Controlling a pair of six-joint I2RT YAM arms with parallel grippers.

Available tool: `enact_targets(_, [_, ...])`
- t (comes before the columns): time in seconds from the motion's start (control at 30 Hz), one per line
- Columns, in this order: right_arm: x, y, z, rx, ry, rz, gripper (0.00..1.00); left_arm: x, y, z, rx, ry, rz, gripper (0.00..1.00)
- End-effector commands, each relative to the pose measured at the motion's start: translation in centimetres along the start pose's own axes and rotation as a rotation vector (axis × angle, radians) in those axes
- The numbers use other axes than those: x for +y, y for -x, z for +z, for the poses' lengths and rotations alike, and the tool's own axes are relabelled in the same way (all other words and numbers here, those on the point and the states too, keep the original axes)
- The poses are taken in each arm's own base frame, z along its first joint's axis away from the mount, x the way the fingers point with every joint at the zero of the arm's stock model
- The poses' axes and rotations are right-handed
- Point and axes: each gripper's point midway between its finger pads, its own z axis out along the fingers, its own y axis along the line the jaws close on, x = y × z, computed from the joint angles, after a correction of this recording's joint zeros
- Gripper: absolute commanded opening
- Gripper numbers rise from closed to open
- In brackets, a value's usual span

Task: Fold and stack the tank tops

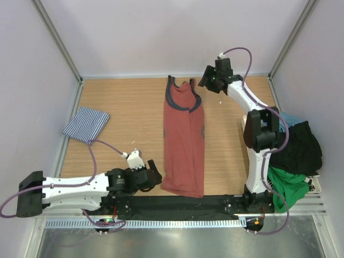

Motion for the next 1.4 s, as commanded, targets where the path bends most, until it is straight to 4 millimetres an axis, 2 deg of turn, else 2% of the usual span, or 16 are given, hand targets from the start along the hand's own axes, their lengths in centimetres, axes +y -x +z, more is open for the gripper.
enact_targets(0.0, [1.0,-1.2,-6.4,-0.018,-0.035,-0.082,0.62,-2.3,1.2,1.2,-0.018,-0.088,0.032,0.83])
enact_targets(0.03, [-0.9,-4.2,-6.6,0.043,-0.065,-0.067,0.61,-2.0,2.1,1.9,-0.026,-0.064,0.055,0.83])
enact_targets(0.07, [-1.3,-4.9,-7.1,0.046,-0.064,-0.064,0.6,-2.3,2.0,2.2,0.013,-0.068,0.077,0.83])
enact_targets(0.1, [-1.1,-4.9,-8.9,0.03,-0.052,-0.061,0.6,-3.3,2.5,2.7,0.017,-0.075,0.089,0.83])
enact_targets(0.13, [-2.4,-7.8,-9.0,0.089,-0.064,-0.045,0.59,-3.1,3.5,3.4,0.015,-0.054,0.119,0.83])
enact_targets(0.2, [-3.5,-10.3,-10.2,0.119,-0.064,-0.035,0.57,-4.5,4.9,3.9,0.017,-0.074,0.125,0.82])
enact_targets(0.23, [-3.8,-11.2,-10.5,0.133,-0.067,-0.034,0.57,-3.8,6.0,5.0,0.015,-0.034,0.146,0.81])
enact_targets(0.3, [-4.2,-12.5,-11.0,0.148,-0.065,-0.045,0.56,-5.1,7.5,5.5,0.021,-0.061,0.138,0.79])
enact_targets(0.33, [-4.8,-14.0,-11.4,0.172,-0.074,-0.049,0.56,-4.8,9.0,6.2,0.011,-0.05,0.11,0.79])
enact_targets(0.43, [-6.1,-15.5,-11.2,0.199,-0.096,-0.068,0.56,-5.4,11.7,7.5,0.029,-0.079,0.08,0.76])
enact_targets(0.6, [-6.6,-16.5,-9.9,0.24,-0.112,-0.093,0.56,-7.0,16.7,9.3,0.006,-0.085,0.084,0.75])
enact_targets(0.77, [-6.2,-16.4,-8.5,0.25,-0.125,-0.109,0.55,-9.0,19.7,12.0,0.02,-0.098,0.063,0.69])
enact_targets(0.87, [-6.5,-16.4,-7.7,0.259,-0.161,-0.123,0.53,-9.2,20.1,14.6,0.047,-0.067,0.067,0.65])
enact_targets(1.17, [-6.6,-15.6,-5.7,0.243,-0.222,-0.153,0.5,-9.2,21.0,18.9,0.09,-0.004,0.06,0.57])
enact_targets(1.3, [-6.5,-15.4,-5.1,0.24,-0.239,-0.163,0.42,-8.3,20.8,20.5,0.105,0.035,0.074,0.41])
enact_targets(1.37, [-6.6,-15.7,-4.6,0.251,-0.244,-0.166,0.41,-7.6,20.8,21.3,0.117,0.053,0.063,0.38])
